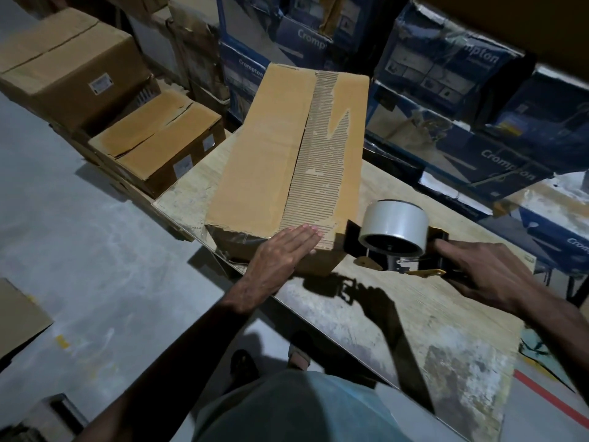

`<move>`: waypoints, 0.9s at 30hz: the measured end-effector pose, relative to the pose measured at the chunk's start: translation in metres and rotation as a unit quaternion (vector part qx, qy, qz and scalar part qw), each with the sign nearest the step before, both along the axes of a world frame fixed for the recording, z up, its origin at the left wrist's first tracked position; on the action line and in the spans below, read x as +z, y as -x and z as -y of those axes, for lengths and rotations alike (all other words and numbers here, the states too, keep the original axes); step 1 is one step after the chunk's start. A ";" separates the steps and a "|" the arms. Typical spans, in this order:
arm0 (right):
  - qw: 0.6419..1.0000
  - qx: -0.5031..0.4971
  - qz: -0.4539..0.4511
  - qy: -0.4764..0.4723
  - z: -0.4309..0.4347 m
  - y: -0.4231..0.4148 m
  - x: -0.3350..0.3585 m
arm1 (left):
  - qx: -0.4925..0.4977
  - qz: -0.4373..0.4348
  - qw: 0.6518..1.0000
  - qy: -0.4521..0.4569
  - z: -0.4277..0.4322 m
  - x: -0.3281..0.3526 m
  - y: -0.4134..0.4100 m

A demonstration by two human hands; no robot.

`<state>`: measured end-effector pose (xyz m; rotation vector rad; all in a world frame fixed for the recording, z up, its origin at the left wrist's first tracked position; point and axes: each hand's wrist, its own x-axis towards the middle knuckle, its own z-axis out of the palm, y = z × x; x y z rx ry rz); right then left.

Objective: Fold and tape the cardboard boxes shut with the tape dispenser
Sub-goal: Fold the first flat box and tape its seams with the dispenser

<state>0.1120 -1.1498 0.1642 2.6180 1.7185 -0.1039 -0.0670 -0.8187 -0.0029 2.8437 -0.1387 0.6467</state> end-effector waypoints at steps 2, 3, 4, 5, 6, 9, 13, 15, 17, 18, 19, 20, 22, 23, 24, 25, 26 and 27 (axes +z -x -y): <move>1.000 -0.007 0.011 -0.006 0.022 -0.003 0.006 | -0.002 -0.001 1.000 0.005 -0.001 -0.005 -0.001; 1.000 -0.010 0.011 -0.007 0.032 -0.004 0.007 | -0.004 0.000 1.000 0.007 -0.001 -0.007 -0.002; 1.000 -0.012 0.009 -0.009 0.039 -0.004 0.007 | -0.004 0.002 1.000 0.011 0.000 -0.006 -0.002; 1.000 -0.014 0.006 -0.012 0.045 -0.004 0.007 | -0.004 0.004 1.000 0.013 0.000 -0.006 -0.002; 1.000 -0.016 0.004 -0.016 0.048 -0.004 0.005 | -0.003 0.007 1.000 0.013 0.000 -0.006 -0.002; 1.000 -0.018 0.011 -0.017 0.051 0.000 -0.006 | 0.005 0.020 1.000 0.008 0.000 -0.010 -0.003; 0.999 -0.042 -0.006 -0.011 0.050 -0.001 -0.042 | -0.003 0.035 0.999 0.003 0.000 -0.010 -0.004; 0.998 -0.057 -0.026 -0.018 0.049 -0.002 -0.061 | 0.001 0.034 0.999 0.004 0.001 -0.008 -0.004; 0.997 -0.059 -0.046 -0.035 0.048 -0.001 -0.080 | 0.008 0.026 1.000 0.006 0.002 -0.009 -0.003; 0.996 -0.054 -0.056 -0.046 0.045 -0.001 -0.088 | 0.009 0.021 1.000 0.007 0.002 -0.008 -0.003; 0.995 -0.045 -0.065 -0.058 0.042 0.000 -0.094 | 0.010 0.018 1.000 0.008 0.003 -0.007 -0.002; 0.994 -0.035 -0.073 -0.070 0.039 0.000 -0.101 | 0.012 0.015 1.000 0.010 0.003 -0.006 -0.003; 0.990 -0.021 -0.107 -0.086 0.029 0.001 -0.113 | 0.023 0.017 0.999 0.020 0.008 -0.002 -0.003; 0.988 -0.013 -0.124 -0.092 0.025 0.001 -0.122 | 0.030 0.022 0.999 0.025 0.011 -0.001 -0.003; 0.986 -0.009 -0.135 -0.097 0.023 0.000 -0.132 | 0.036 0.027 0.999 0.029 0.015 0.000 -0.004; 0.984 -0.008 -0.143 -0.102 0.023 -0.001 -0.141 | 0.042 0.035 0.998 0.029 0.019 -0.001 -0.005; 0.983 -0.005 -0.147 -0.107 0.023 -0.003 -0.149 | 0.048 0.047 0.997 0.026 0.022 -0.001 -0.006; 0.983 -0.001 -0.149 -0.111 0.024 -0.004 -0.157 | 0.055 0.058 0.997 0.021 0.025 -0.001 -0.007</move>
